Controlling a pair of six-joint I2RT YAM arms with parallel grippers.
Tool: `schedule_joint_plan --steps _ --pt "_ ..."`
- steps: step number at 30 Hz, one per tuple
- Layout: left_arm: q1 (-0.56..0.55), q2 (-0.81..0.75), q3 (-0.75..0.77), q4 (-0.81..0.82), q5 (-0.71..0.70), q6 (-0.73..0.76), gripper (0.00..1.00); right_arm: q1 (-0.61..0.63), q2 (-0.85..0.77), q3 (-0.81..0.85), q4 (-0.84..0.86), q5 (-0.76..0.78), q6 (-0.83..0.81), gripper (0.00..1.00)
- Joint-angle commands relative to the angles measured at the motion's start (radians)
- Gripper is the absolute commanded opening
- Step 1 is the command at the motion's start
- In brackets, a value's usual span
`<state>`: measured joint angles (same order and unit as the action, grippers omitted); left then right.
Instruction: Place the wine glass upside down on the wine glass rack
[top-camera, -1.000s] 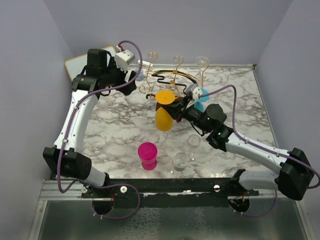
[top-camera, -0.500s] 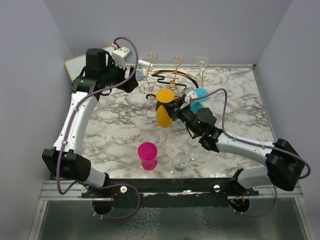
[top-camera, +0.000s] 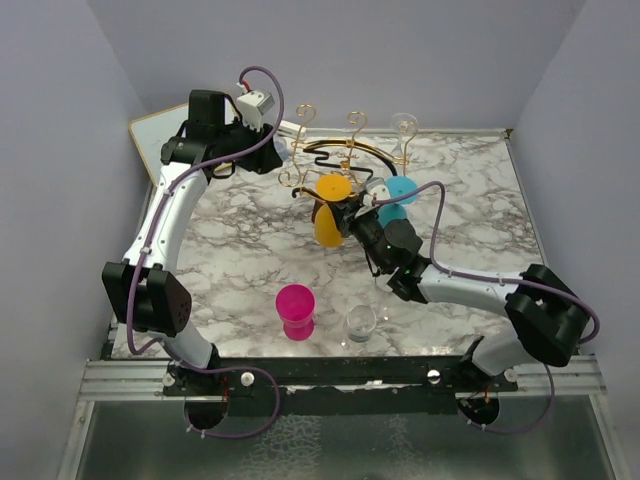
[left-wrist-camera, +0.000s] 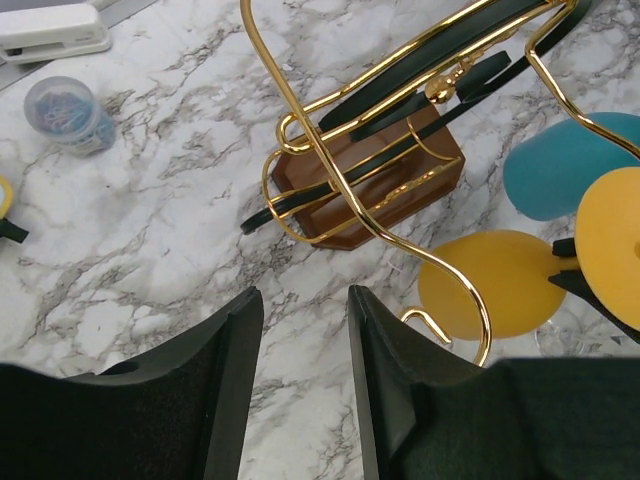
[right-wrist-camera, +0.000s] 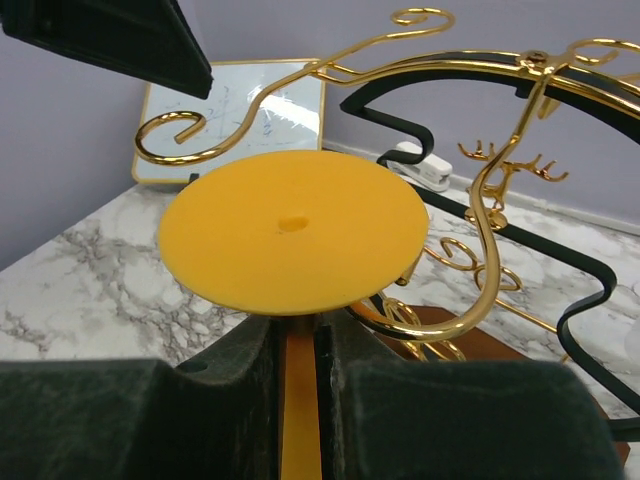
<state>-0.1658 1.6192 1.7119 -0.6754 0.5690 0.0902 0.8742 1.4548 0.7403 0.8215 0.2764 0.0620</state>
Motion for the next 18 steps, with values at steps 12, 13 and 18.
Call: schedule_joint_plan --steps 12,13,18 --pt "-0.004 -0.004 0.024 0.004 0.078 -0.023 0.43 0.006 0.132 0.011 0.276 0.337 -0.073 0.01" --pt "-0.005 0.001 0.028 0.0 0.094 -0.023 0.43 0.006 0.135 0.014 0.28 0.349 -0.081 0.01" --pt "-0.005 -0.001 0.003 0.018 0.141 -0.045 0.43 0.006 0.127 0.015 0.302 0.38 -0.123 0.01"
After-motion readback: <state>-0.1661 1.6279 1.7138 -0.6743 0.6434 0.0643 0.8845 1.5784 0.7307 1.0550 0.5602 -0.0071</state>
